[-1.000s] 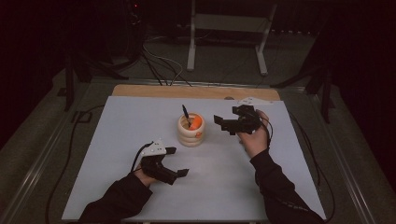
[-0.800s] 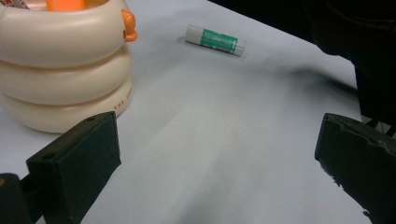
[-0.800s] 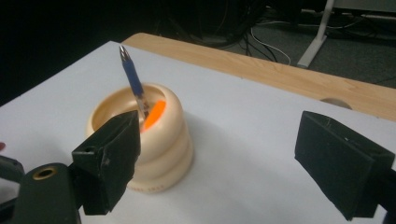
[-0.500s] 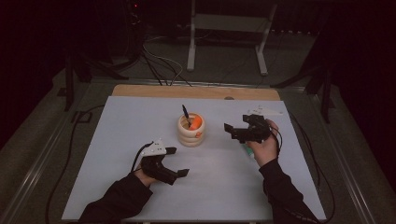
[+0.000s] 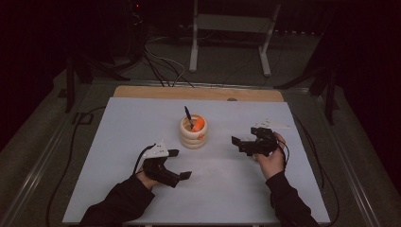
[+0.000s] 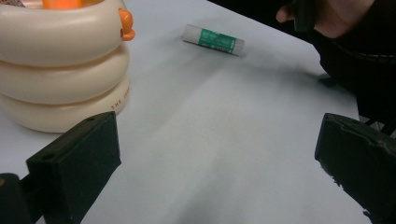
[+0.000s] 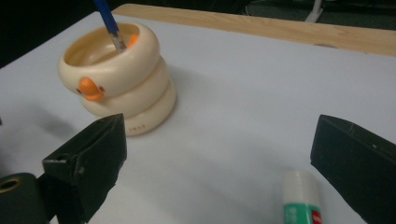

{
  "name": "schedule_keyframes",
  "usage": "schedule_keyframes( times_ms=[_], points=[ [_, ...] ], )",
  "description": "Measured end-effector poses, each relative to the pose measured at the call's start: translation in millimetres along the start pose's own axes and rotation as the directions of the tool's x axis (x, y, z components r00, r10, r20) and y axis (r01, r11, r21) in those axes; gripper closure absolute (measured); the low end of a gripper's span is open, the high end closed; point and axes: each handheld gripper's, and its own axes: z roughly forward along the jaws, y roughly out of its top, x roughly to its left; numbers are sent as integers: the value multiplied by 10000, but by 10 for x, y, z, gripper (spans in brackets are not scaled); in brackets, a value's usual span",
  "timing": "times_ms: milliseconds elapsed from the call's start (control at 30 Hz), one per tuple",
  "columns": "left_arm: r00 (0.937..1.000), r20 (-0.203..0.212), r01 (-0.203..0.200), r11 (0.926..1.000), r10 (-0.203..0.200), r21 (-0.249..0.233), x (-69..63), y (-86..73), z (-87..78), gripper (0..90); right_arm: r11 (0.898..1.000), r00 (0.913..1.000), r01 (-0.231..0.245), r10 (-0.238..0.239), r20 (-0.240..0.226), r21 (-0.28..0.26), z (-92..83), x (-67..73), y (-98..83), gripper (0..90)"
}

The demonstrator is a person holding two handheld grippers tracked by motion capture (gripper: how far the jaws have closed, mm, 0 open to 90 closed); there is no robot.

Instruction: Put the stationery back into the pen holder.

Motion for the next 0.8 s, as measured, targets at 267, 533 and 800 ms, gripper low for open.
schedule_keyframes(
  times_ms=[267,533,800],
  points=[
    [10000,12,37,10000,-37,9,4,-1,2,7,9996,10000,42,-45,82,277,-58,-81,-150,43],
    [10000,-8,24,10000,-24,4,-1,2,3,7,9967,9987,-377,352,363,716,-98,-159,-302,69],
    [10000,5,8,10000,-8,1,-7,4,8,7,9939,9932,-536,430,1081,965,-153,-222,-467,164]
  ],
)
